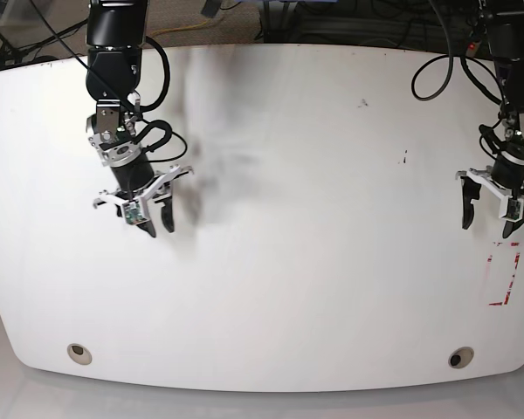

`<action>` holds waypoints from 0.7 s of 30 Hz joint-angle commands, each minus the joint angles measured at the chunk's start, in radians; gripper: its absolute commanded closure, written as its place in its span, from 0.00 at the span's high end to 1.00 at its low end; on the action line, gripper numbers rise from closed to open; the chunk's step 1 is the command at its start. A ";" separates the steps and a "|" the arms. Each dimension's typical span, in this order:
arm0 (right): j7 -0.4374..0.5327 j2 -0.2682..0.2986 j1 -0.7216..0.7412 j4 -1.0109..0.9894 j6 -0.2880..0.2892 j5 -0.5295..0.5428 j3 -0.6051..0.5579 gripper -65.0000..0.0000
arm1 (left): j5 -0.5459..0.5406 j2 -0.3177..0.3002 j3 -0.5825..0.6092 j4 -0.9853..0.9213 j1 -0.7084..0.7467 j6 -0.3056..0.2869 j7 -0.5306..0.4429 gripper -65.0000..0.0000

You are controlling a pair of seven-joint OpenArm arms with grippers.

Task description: Fold the T-shirt properly

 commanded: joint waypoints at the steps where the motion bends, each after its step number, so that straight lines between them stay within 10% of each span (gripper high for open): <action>1: 0.078 -0.008 -0.038 0.027 0.017 -0.026 0.046 0.28 | -0.011 0.048 0.002 0.100 0.023 0.027 -0.034 0.75; 21: 0.195 0.046 -0.631 0.216 0.017 0.173 0.139 0.28 | -0.009 0.347 -0.065 0.685 0.758 0.084 0.136 0.75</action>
